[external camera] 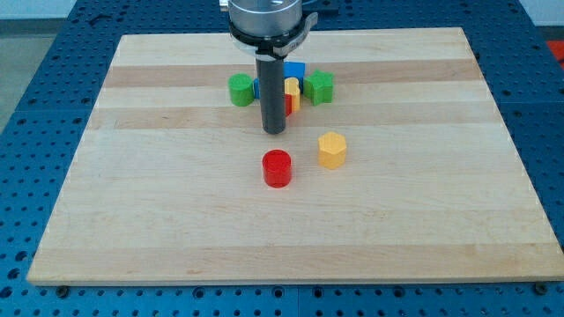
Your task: Move the green circle slightly right and down a bit
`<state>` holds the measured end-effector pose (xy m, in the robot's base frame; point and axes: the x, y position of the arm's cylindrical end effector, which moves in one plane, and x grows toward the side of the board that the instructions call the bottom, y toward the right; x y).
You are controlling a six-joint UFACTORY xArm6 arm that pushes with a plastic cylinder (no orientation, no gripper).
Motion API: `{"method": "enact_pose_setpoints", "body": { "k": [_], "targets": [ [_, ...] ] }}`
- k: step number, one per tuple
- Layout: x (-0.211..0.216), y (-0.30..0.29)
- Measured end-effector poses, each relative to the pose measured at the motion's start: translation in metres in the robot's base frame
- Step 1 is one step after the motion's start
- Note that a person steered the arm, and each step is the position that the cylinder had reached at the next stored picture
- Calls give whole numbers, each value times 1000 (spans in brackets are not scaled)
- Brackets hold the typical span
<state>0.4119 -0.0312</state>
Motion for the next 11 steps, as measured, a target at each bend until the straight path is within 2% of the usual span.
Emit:
{"method": "enact_pose_setpoints", "body": {
  "k": [2, 3, 8, 10, 11],
  "targets": [
    [3, -72],
    [-52, -77],
    [-69, -74],
    [-129, -97],
    [-126, -90]
  ]
}}
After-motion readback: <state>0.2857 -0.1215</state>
